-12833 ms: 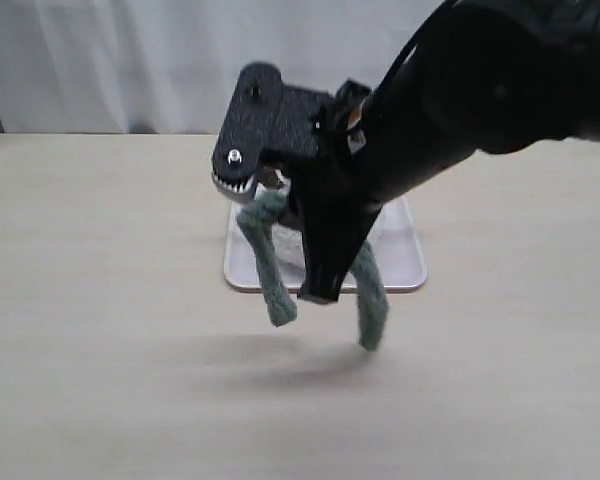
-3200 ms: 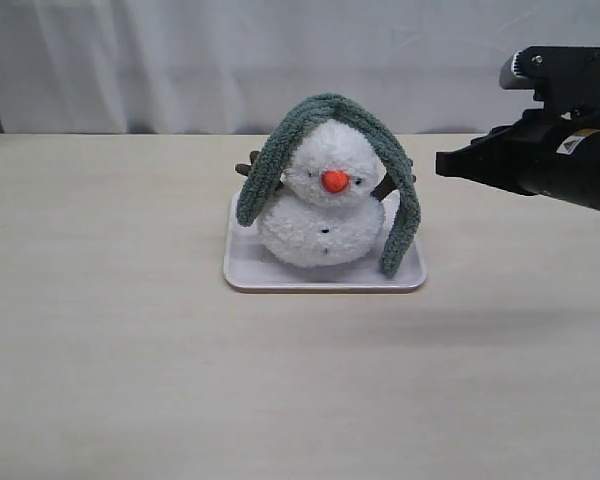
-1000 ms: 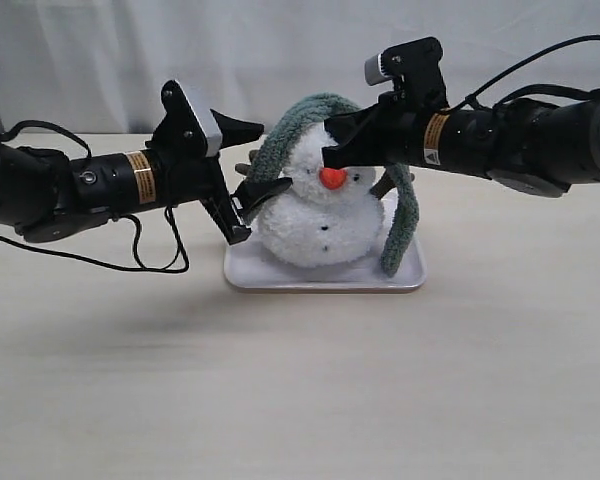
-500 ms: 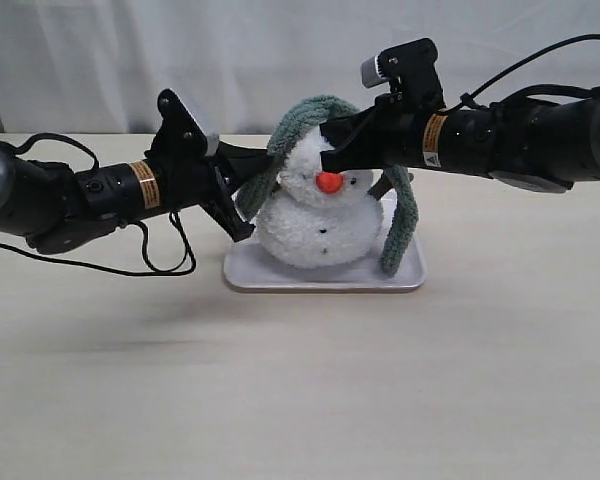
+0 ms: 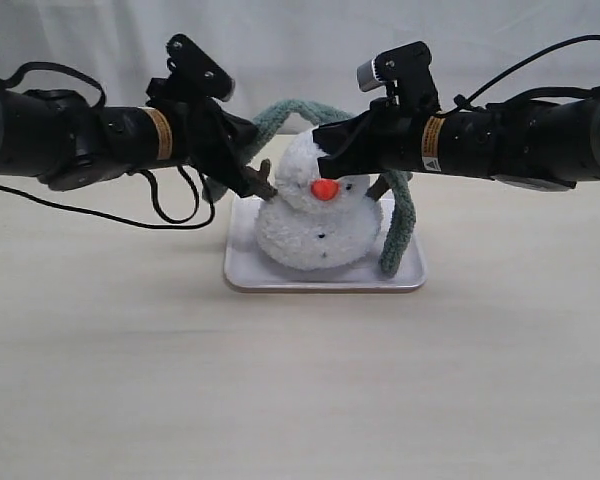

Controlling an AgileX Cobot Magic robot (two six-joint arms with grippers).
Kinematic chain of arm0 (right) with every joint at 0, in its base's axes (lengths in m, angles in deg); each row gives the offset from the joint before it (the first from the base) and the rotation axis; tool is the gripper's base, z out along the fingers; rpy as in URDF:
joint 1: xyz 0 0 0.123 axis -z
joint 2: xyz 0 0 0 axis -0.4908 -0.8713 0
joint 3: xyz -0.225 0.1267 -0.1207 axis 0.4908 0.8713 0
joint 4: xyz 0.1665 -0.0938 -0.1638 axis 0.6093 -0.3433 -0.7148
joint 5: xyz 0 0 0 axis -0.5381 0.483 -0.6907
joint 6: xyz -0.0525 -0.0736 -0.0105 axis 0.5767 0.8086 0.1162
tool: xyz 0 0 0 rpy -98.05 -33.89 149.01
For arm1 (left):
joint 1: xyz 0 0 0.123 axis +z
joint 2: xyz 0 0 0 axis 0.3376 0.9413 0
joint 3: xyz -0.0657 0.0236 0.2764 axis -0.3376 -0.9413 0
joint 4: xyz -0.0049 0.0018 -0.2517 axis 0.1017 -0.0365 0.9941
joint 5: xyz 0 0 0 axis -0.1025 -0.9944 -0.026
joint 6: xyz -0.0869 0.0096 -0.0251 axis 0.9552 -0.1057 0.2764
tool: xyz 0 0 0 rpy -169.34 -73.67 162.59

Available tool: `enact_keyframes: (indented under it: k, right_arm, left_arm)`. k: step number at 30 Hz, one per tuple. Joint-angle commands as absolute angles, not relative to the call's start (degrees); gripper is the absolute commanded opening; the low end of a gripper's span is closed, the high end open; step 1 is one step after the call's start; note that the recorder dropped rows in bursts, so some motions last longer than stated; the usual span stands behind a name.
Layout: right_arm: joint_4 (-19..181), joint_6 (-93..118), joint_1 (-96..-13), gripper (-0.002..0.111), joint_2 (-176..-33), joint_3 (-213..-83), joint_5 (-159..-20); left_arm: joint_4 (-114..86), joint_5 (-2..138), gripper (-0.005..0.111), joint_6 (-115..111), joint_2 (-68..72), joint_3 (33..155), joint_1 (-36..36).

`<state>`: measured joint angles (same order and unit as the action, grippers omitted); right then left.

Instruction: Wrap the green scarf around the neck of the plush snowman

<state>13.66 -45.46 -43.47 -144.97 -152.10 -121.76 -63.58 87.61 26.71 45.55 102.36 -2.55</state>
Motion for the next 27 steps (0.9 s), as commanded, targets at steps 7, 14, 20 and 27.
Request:
enact_keyframes:
  k: [7, 14, 20, 27]
  right_arm:
    - [11.09, -46.05, -43.59, 0.004, -145.40, -151.78, -120.99]
    - [11.09, -46.28, -43.59, 0.004, -145.40, -151.78, -120.87]
    - [11.09, -46.28, -43.59, 0.004, -145.40, -151.78, -120.87]
    - [11.09, -46.50, -43.59, 0.004, -145.40, -151.78, -120.87]
  left_arm:
    - [-65.29, 56.96, 0.000, 28.73, 45.07, 111.25, -12.99]
    - [-60.92, 45.64, 0.000, 27.00, 45.07, 113.24, -18.09]
    - [-51.95, 43.45, 0.000, 22.32, 45.07, 113.24, -18.33]
    - [-44.88, 44.45, 0.000, 20.80, 45.07, 113.78, -18.33]
